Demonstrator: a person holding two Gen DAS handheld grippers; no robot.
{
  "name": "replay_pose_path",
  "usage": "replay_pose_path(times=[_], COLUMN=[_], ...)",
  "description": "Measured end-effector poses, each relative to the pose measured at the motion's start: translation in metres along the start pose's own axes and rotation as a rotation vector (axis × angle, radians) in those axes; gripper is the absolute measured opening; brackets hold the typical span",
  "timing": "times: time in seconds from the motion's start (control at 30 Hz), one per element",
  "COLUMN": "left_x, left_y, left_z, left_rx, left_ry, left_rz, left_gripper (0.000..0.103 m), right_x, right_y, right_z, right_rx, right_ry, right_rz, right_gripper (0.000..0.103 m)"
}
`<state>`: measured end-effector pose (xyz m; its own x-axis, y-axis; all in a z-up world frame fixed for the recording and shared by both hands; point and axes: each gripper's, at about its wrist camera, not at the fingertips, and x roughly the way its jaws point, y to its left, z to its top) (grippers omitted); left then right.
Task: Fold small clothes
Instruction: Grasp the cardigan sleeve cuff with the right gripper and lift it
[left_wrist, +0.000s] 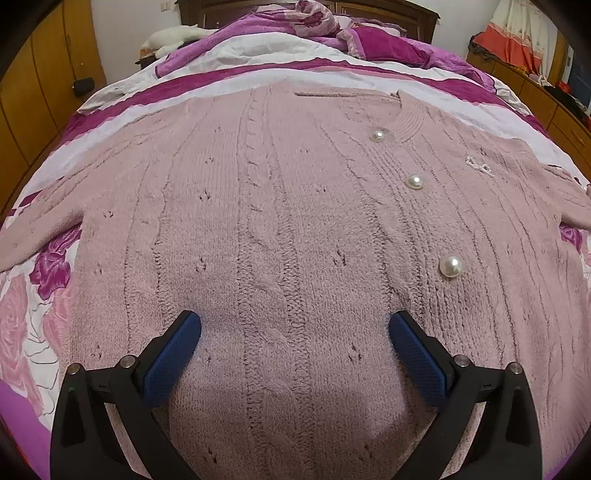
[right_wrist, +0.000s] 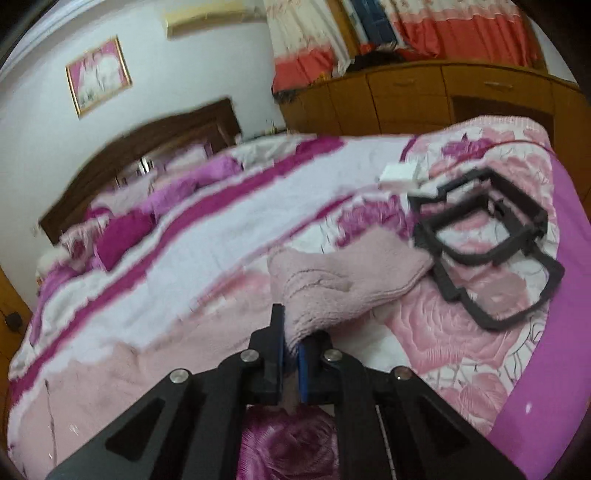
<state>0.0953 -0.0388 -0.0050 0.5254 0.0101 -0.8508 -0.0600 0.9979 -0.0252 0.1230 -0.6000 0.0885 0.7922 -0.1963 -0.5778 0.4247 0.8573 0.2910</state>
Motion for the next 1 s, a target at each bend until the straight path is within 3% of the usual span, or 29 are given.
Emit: replay_pose_path(times=[0.07, 0.17, 0.27, 0.4, 0.73, 1.0], left_x=[-0.001, -0.001, -0.002, -0.005, -0.023, -0.046], left_y=[0.001, 0.001, 0.001, 0.001, 0.009, 0.031], left_z=[0.0, 0.0, 0.0, 0.004, 0.009, 0.011], left_rx=[0.002, 0.002, 0.003, 0.009, -0.002, -0.02], left_ry=[-0.002, -0.002, -0.001, 0.008, 0.023, -0.021], left_rz=[0.0, -0.001, 0.0, 0.005, 0.013, 0.053], left_gripper=[0.086, 0.086, 0.086, 0.085, 0.077, 0.075], right_x=[0.013, 0.029, 0.028, 0.013, -0.031, -0.055], right_y=[-0.005, -0.017, -0.022, -0.011, 0.065, 0.158], right_z=[-0.006, -0.014, -0.013, -0.007, 0.017, 0.014], right_rx=[0.008, 0.068, 0.112, 0.078, -0.021, -0.133], right_ry=[0.052, 0.118, 0.121, 0.098, 0.008, -0.015], right_rz=[-0.033, -0.014, 0.013, 0.051, 0.189, 0.316], right_gripper=[0.007, 0.006, 0.007, 0.006, 0.006, 0.006])
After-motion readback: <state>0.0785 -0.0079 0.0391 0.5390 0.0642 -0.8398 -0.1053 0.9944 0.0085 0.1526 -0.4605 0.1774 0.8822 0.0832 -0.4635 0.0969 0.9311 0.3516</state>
